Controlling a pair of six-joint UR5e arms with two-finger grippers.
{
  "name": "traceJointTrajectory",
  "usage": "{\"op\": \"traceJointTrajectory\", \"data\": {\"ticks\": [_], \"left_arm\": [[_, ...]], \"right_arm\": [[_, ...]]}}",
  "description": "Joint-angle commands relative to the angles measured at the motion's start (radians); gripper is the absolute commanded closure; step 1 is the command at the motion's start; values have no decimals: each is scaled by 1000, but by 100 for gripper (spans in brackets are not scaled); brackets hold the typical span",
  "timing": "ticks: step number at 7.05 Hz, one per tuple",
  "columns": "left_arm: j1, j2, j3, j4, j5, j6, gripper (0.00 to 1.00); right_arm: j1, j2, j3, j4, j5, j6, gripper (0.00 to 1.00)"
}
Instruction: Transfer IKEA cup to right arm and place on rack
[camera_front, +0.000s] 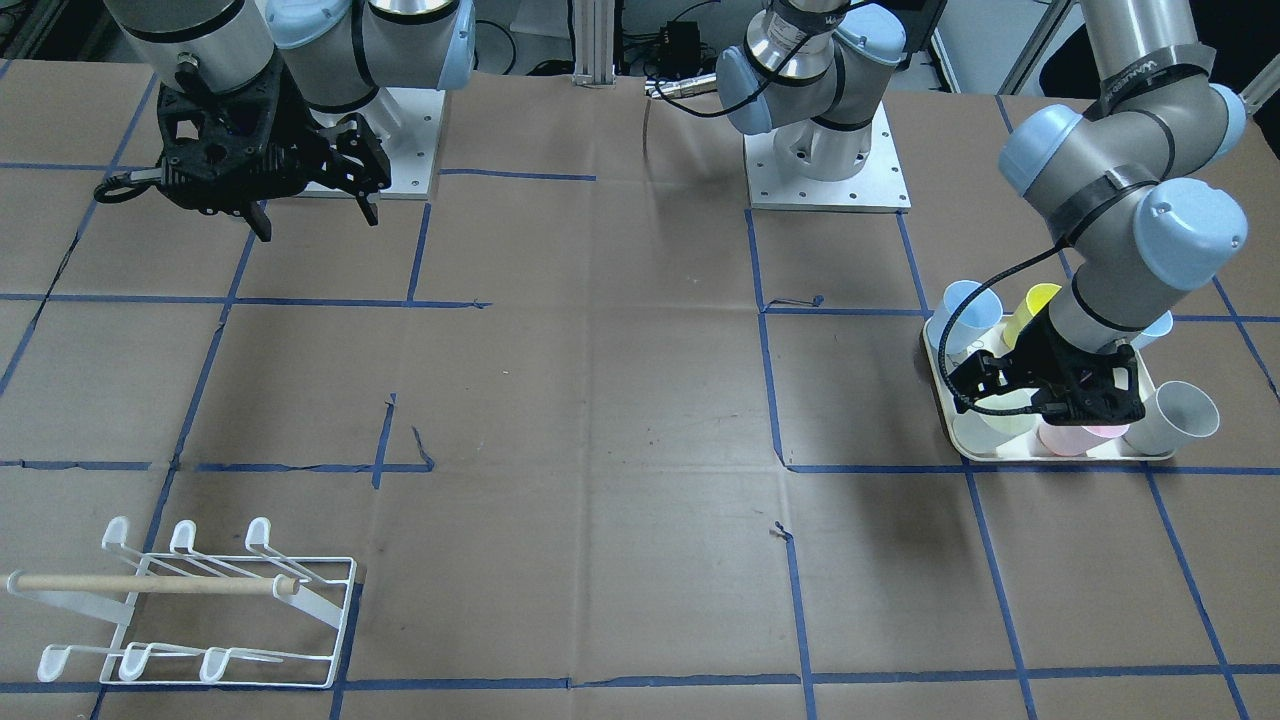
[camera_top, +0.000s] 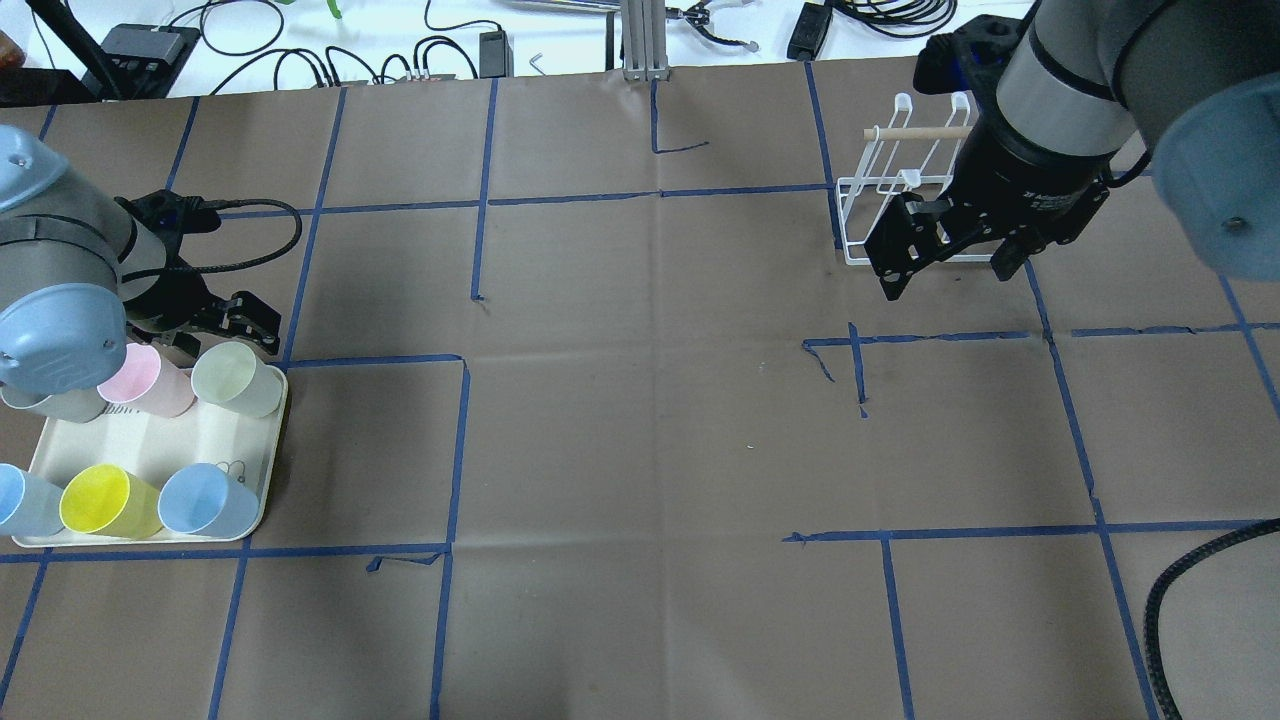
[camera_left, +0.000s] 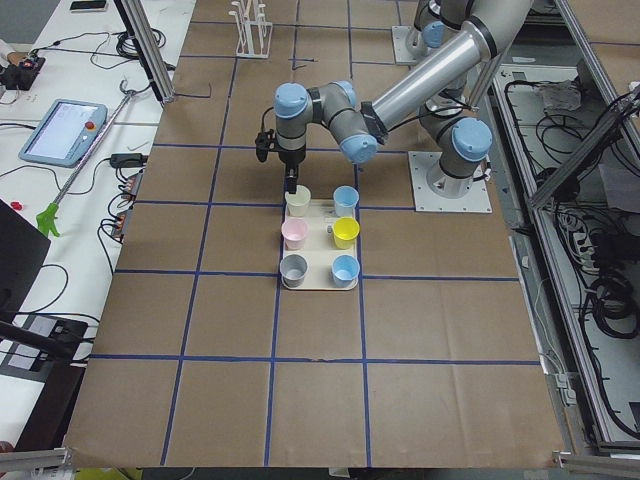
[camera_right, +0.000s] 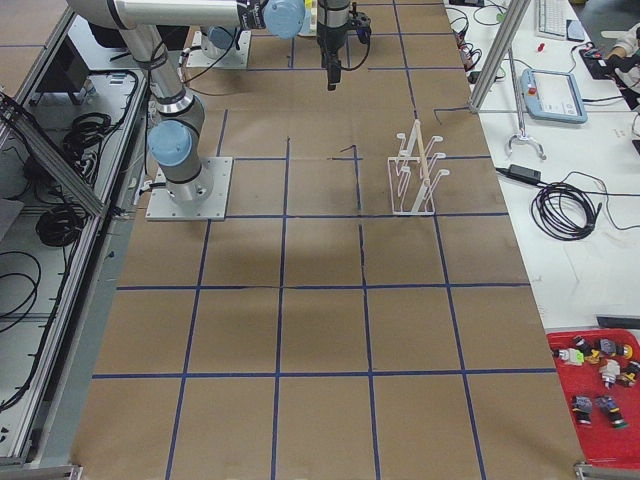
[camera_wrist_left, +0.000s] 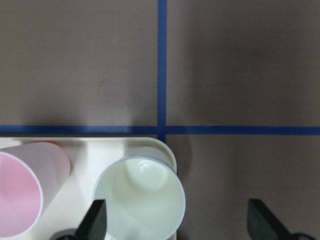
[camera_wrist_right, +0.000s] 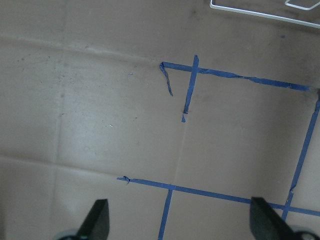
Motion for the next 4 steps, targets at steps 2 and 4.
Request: {"op": "traceJointTrajectory", "data": {"ticks": [2, 4], "left_arm": [[0, -19, -43, 7, 3, 2, 1], [2, -16, -44, 5, 7, 2, 1]], "right_arm": [[0, 0, 1, 0, 0, -1, 0], [0, 0, 1, 0, 0, 1, 0]]}}
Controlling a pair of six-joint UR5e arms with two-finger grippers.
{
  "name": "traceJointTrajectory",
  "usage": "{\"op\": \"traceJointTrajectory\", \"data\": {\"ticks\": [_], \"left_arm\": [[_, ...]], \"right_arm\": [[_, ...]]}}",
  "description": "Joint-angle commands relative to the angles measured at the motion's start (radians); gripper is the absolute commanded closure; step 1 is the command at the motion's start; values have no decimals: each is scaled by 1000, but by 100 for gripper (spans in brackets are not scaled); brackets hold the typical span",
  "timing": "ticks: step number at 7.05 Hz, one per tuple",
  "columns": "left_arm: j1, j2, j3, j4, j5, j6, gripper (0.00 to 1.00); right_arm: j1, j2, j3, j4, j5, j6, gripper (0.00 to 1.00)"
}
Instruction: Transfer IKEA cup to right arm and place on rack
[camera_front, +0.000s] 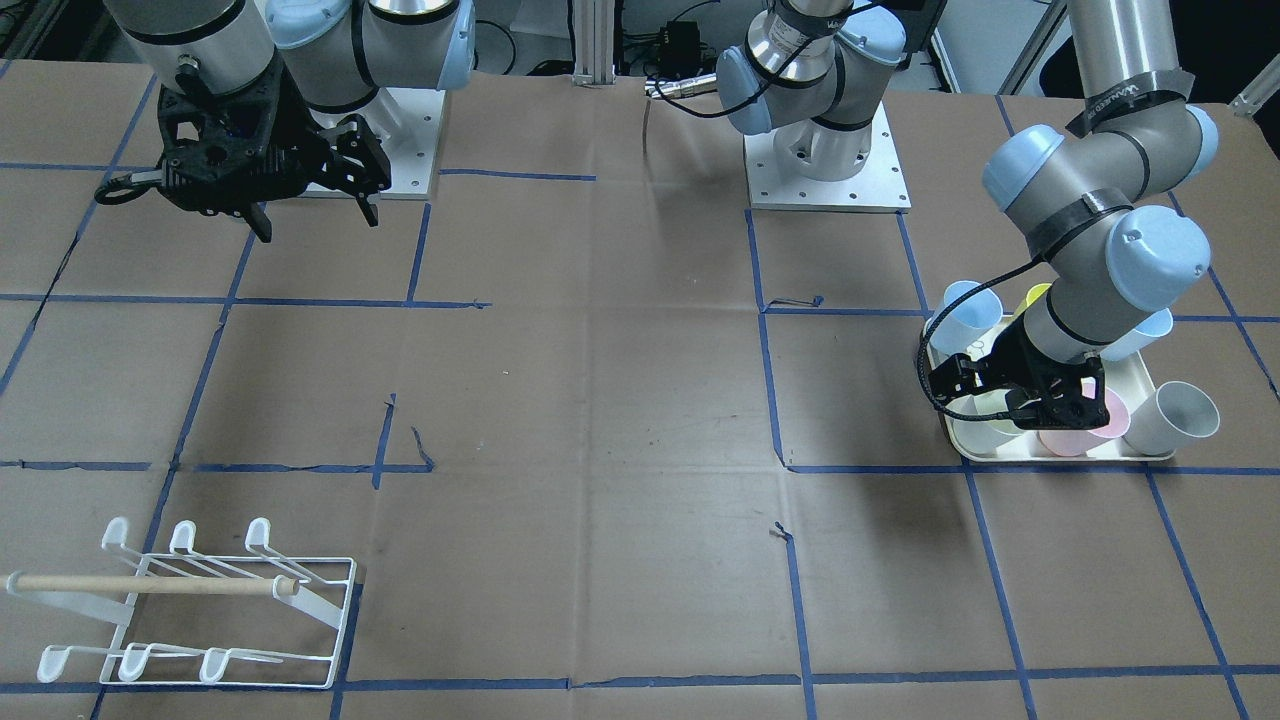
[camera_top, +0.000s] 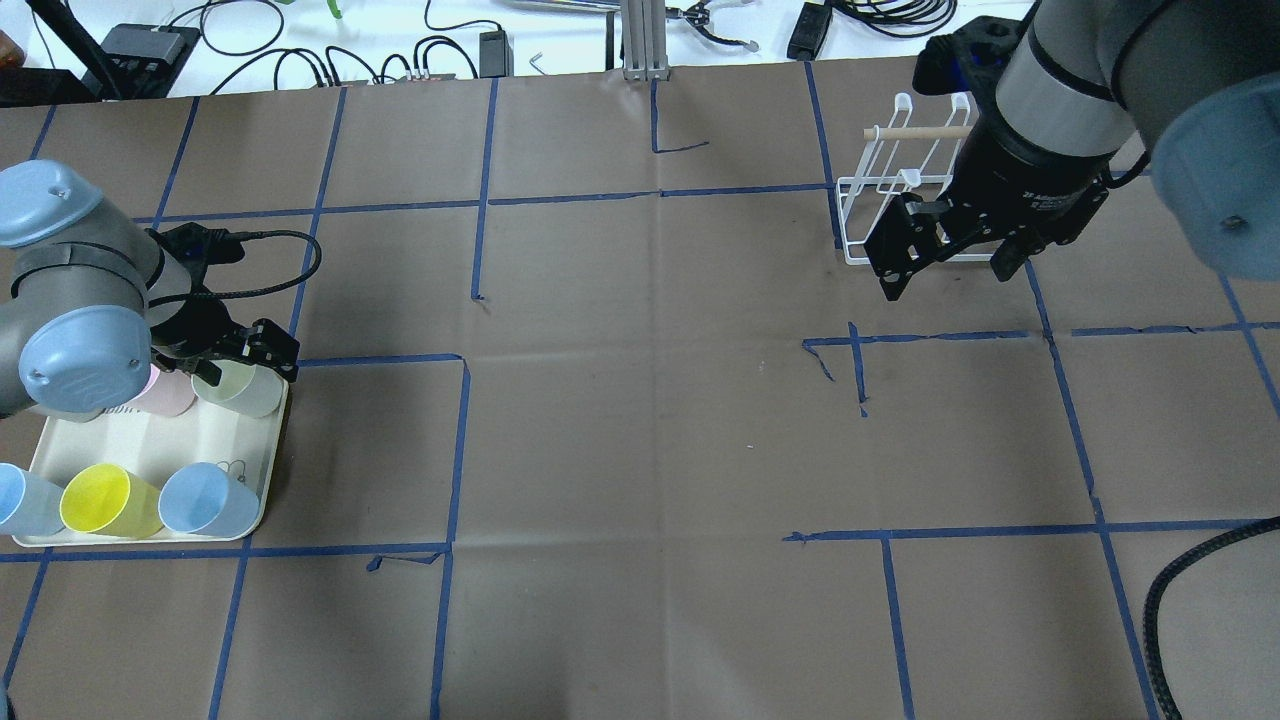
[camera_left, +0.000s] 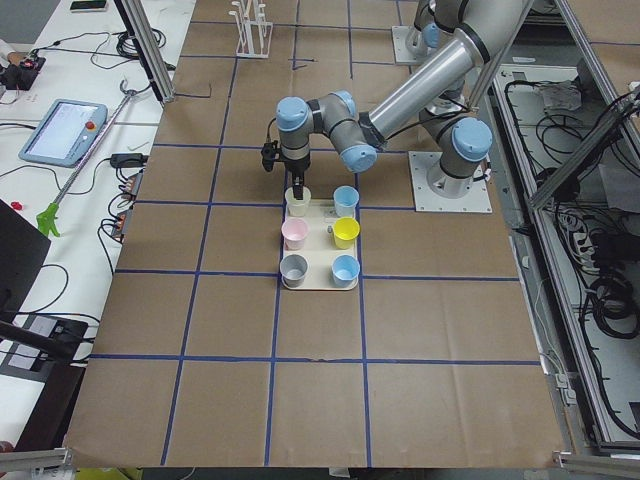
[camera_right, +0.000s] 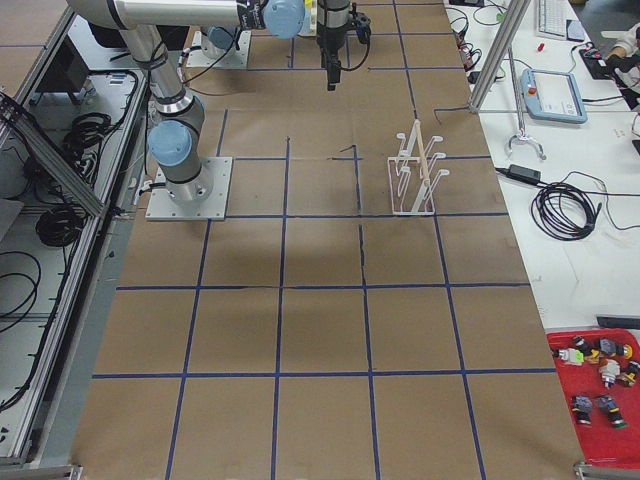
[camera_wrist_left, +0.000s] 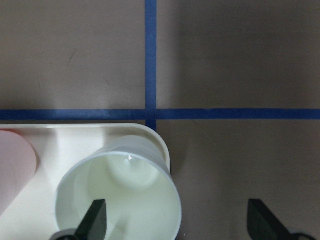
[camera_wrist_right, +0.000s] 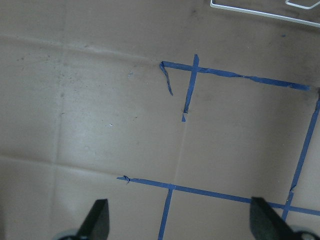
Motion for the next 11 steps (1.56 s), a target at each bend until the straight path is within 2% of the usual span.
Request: {"op": "traceJointTrajectory", "data": {"ticks": [1, 2, 3, 4, 5, 6, 9, 10, 11], "left_arm": [[0, 1, -2, -1, 4, 0, 4], [0, 1, -2, -1, 2, 2, 18], [0, 1, 0, -3, 4, 3, 42], [0, 1, 0, -3, 62, 5, 71], [2, 6, 0, -1, 112, 5, 92], [2, 8, 0, -1, 117, 5, 100], [-1, 26, 24, 2, 105, 5, 100], [-9, 44, 65, -10, 96, 5, 100], [-15, 73, 113, -55, 43, 0, 100]], "right_arm": [[0, 0, 0, 1, 0, 0, 0], [0, 0, 0, 1, 1, 0, 0], [0, 0, 0, 1, 0, 0, 0], [0, 0, 0, -1, 1, -1, 0], [0, 0, 0, -1, 0, 0, 0], [0, 0, 0, 1, 0, 0, 0], [0, 0, 0, -1, 0, 0, 0], [0, -2, 0, 1, 0, 0, 0], [-2, -3, -6, -1, -2, -1, 0]]}}
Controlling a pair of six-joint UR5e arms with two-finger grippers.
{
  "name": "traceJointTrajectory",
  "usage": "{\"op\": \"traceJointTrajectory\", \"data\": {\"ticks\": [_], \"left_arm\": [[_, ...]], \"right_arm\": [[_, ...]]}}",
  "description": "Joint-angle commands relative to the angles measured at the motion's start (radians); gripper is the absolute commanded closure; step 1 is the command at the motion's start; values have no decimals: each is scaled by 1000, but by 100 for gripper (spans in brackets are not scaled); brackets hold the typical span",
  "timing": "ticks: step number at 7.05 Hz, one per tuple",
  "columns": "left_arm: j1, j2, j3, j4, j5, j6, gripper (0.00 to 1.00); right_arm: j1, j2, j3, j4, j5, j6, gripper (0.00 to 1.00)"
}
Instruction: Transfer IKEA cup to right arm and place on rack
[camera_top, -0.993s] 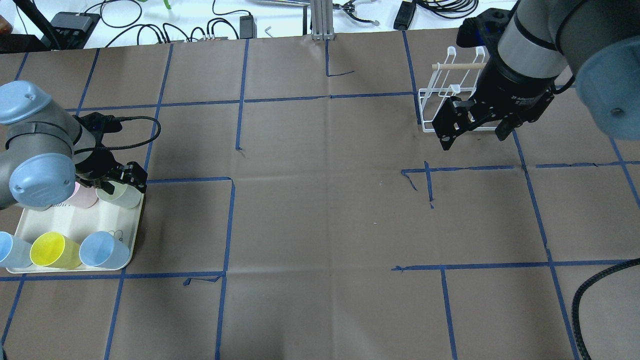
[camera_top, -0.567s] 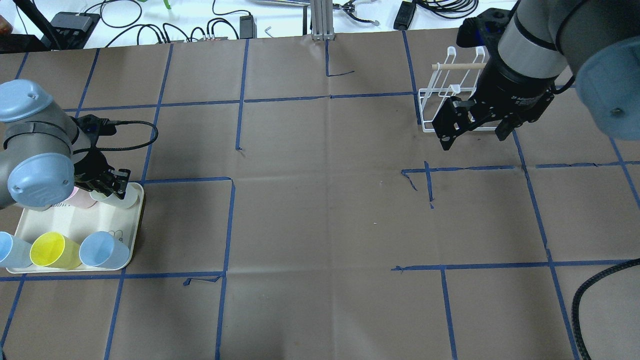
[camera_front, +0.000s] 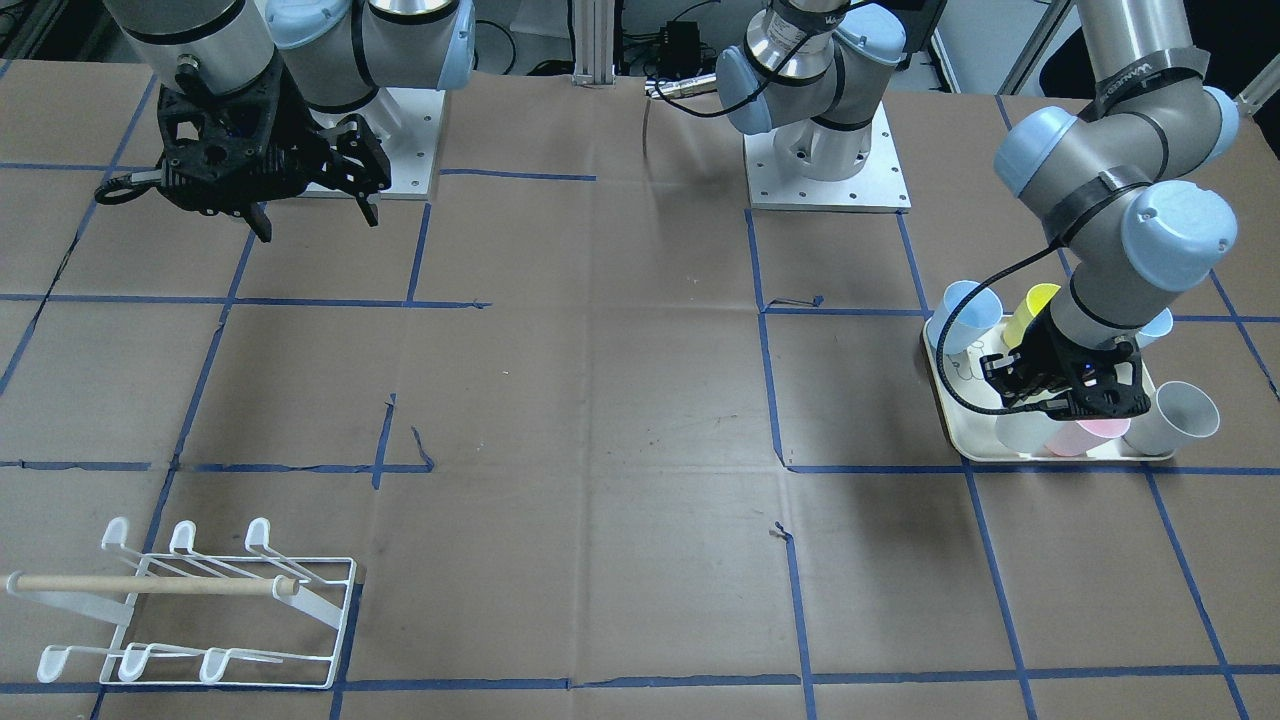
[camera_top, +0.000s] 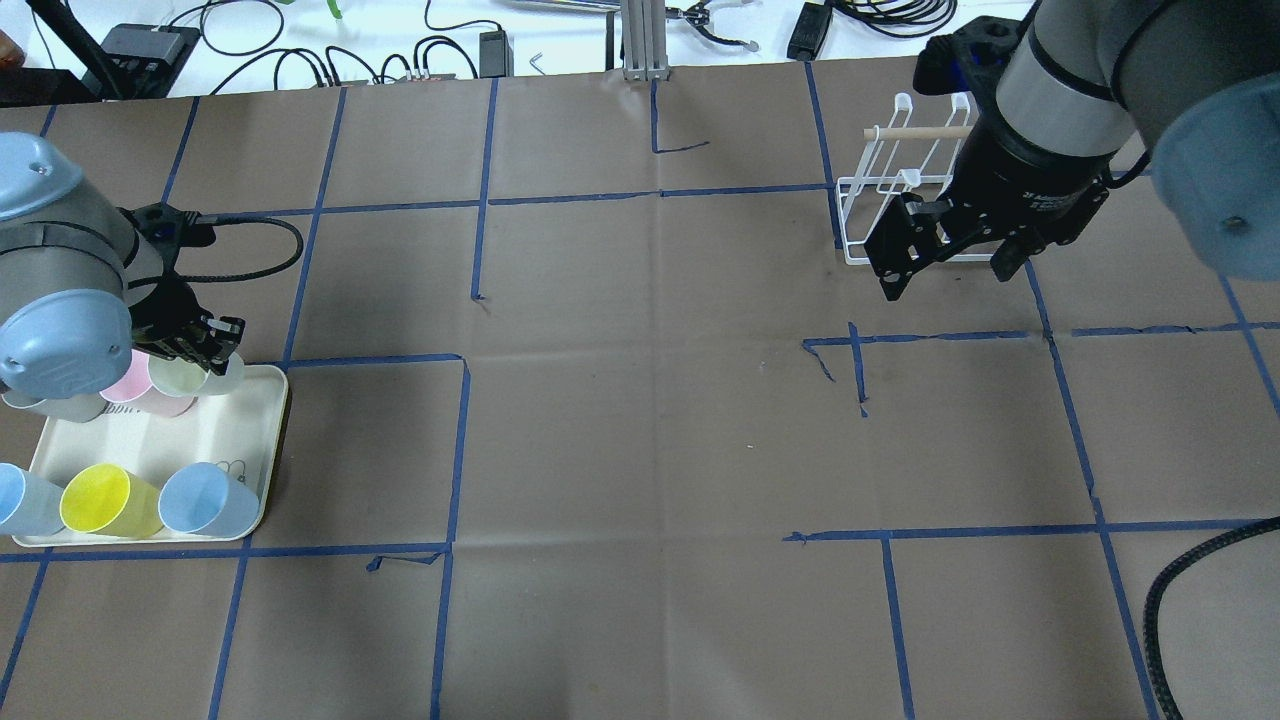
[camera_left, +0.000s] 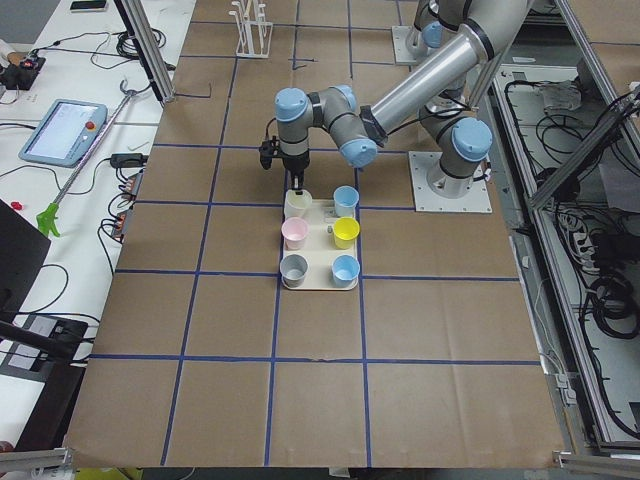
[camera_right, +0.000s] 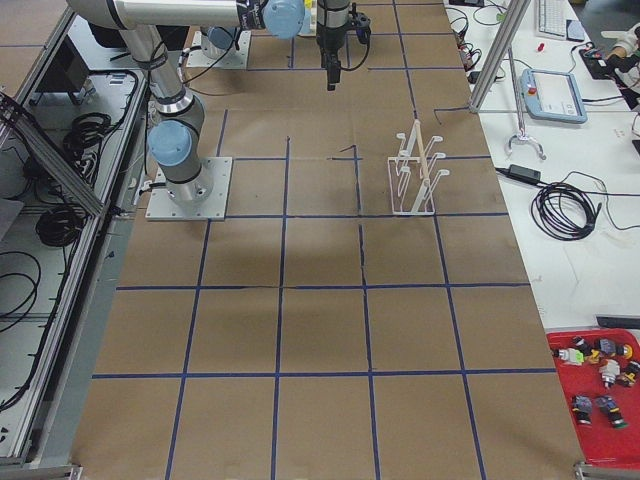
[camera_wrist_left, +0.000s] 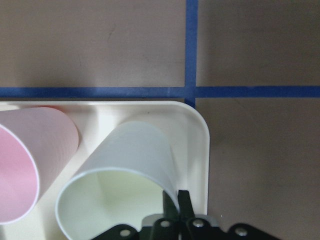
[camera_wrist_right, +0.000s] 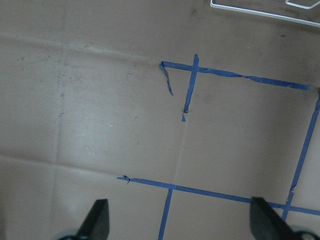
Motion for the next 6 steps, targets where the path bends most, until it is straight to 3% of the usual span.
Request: {"op": "traceJointTrajectory", "data": {"ticks": [1, 3, 4, 6], "left_arm": [[-8, 58, 114, -143, -67, -5, 100], [-8, 76, 301, -440, -106, -14, 100], [-8, 61, 395, -593, -135, -19, 100], [-8, 50, 437, -658, -143, -19, 100]], "right_arm": [[-3, 1, -9, -4, 3, 0, 0], [-7, 4, -8, -72, 3, 19, 0], [-6, 6, 6, -231, 6, 134, 0], [-3, 0, 81, -509, 148, 439, 0]]}}
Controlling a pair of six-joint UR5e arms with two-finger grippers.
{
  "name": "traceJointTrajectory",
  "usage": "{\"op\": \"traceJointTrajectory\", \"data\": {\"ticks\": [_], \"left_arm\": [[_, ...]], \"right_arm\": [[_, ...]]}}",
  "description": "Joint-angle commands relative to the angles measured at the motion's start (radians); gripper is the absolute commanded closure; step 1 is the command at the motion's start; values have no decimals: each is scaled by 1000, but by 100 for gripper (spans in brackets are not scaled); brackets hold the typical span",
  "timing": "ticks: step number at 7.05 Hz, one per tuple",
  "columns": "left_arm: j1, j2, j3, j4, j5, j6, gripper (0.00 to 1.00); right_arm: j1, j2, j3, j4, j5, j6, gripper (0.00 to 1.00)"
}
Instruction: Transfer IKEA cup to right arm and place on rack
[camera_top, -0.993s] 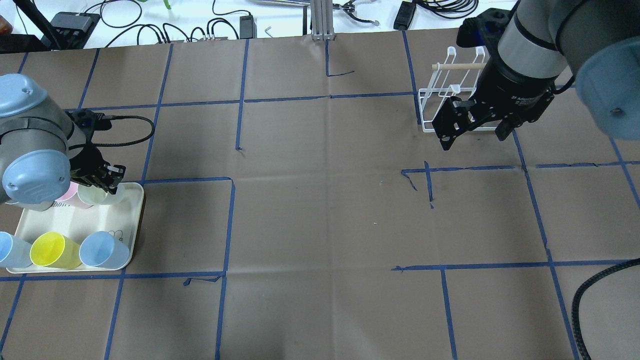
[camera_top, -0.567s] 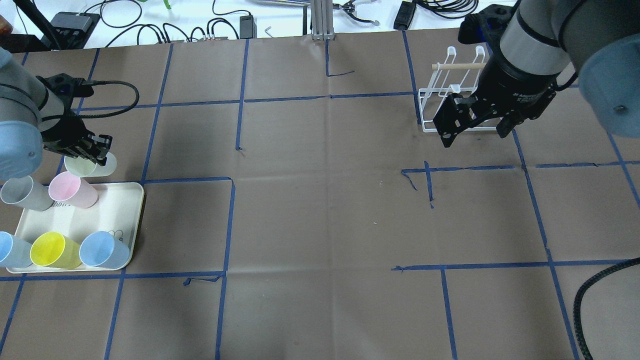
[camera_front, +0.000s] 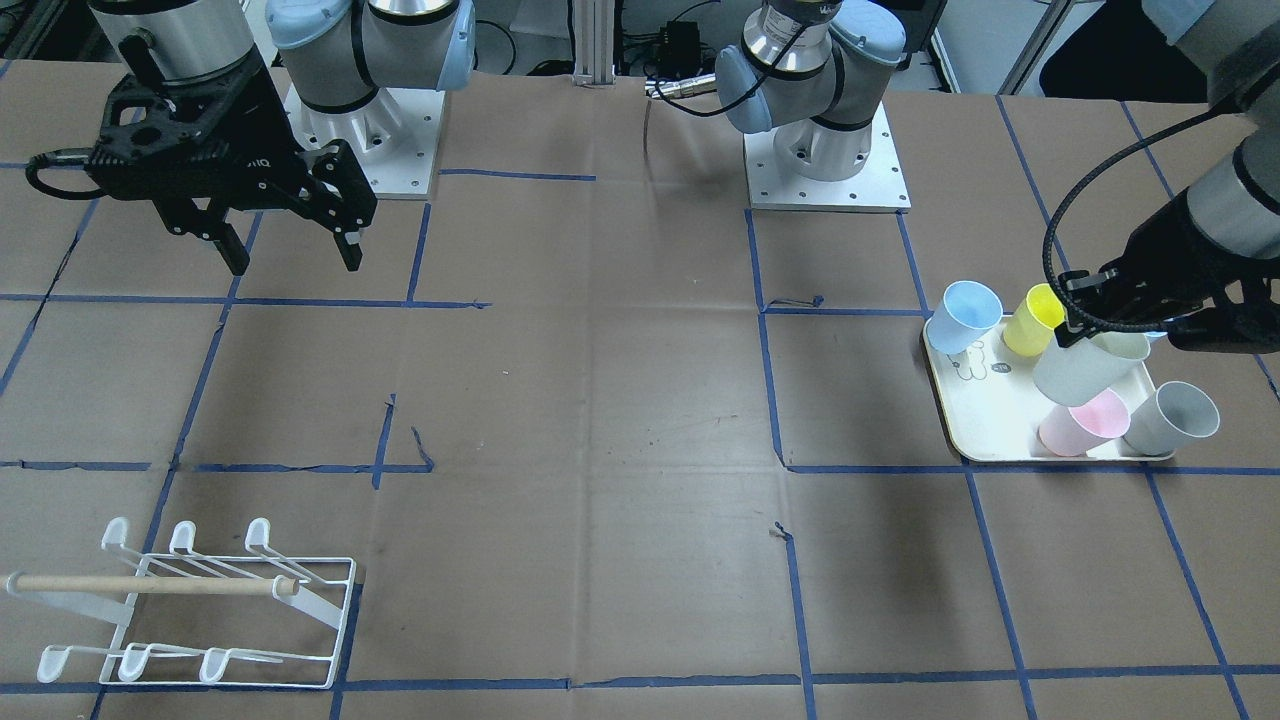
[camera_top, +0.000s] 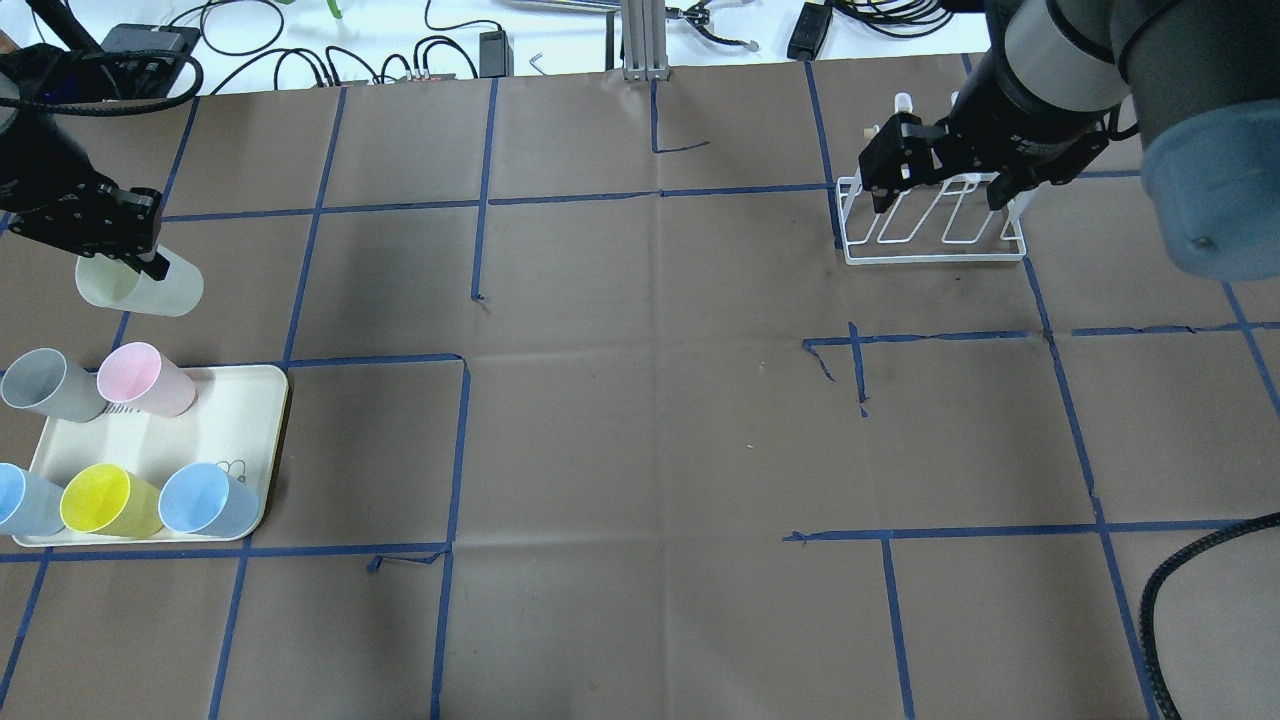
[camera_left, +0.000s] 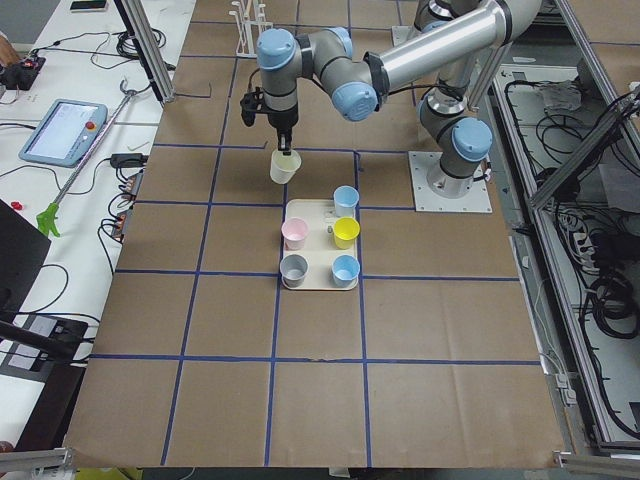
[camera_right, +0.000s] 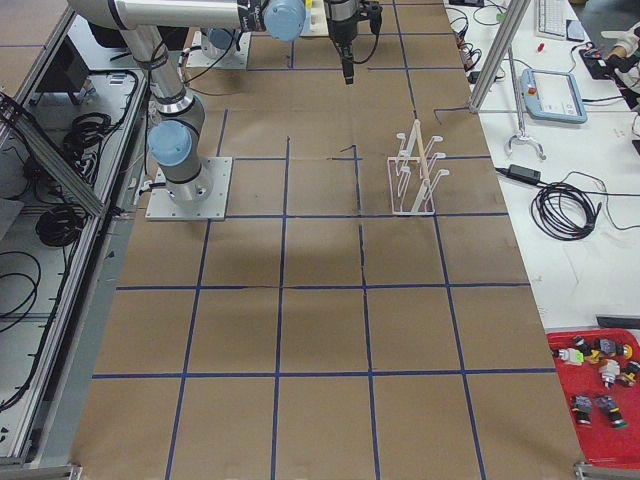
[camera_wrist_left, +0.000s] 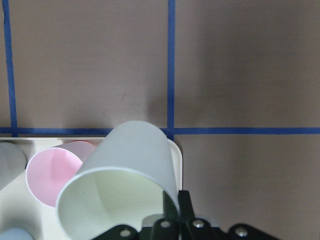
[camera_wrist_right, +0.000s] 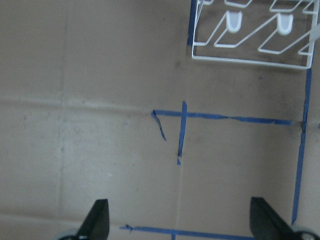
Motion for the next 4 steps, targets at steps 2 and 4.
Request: {"op": "traceJointTrajectory", "data": {"ticks": [2, 4], "left_arm": [[-9, -4, 22, 113, -129, 31, 100], [-11, 6, -7, 312, -334, 73, 100]], "right_arm": [[1, 0, 185, -558, 221, 312, 0], [3, 0, 279, -797, 377, 740, 0]]}}
